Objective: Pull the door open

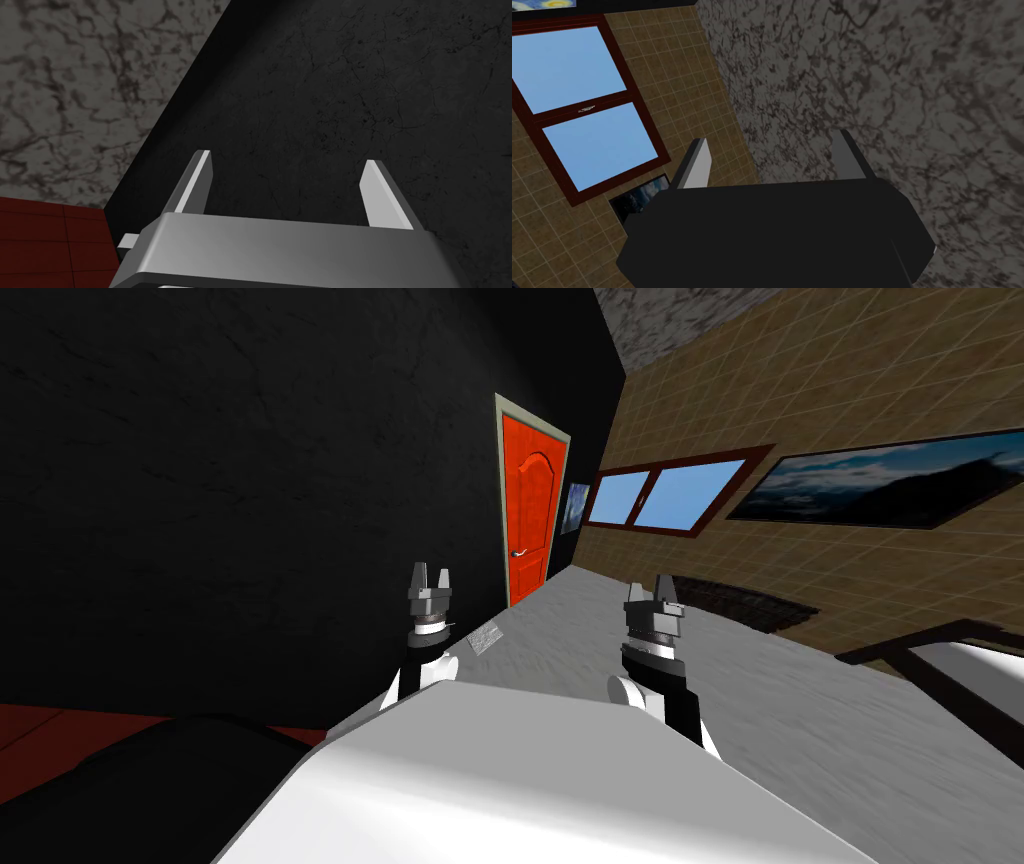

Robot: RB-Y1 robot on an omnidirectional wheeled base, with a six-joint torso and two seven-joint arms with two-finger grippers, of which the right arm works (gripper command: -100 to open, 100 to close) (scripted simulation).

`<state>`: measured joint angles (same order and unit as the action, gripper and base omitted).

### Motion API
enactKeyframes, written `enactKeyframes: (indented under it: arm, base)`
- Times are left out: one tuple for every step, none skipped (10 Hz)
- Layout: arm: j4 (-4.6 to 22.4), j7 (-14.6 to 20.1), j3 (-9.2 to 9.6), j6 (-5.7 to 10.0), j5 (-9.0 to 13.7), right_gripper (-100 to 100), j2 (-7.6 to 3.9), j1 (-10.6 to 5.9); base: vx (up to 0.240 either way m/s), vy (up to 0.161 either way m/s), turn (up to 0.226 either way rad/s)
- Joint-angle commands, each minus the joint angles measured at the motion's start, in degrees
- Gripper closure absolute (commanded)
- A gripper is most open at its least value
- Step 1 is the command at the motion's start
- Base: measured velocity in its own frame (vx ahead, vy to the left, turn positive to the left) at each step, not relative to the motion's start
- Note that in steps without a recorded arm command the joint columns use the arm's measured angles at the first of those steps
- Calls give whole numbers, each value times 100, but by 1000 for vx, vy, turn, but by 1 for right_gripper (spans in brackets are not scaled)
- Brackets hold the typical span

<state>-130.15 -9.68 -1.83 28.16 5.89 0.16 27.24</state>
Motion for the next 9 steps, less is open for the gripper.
enactKeyframes:
  arm:
    - [167,-18,37,24,80,-100,-68,-72]
    - [271,-29,61,38,130,-100,-106,-116]
    - [375,-40,84,53,180,-100,-144,-161]
    - [489,-53,110,69,235,-100,-184,-210]
    - [564,-61,127,80,271,-100,-208,-242]
    - [714,-77,160,101,343,-100,-256,-306]
    - [788,-85,177,112,378,-100,-281,-338]
    - [950,-102,213,135,456,-100,-331,-407]
    - [1044,-112,234,148,501,-100,-358,-448]
  base:
    - [68,-12,140]
    - [111,-33,177]
    - [107,-63,119]
    - [134,-48,149]
    - [121,-32,90]
    - [103,-40,154]
    - [88,-42,122]
    - [104,-51,157]
    - [104,-63,142]
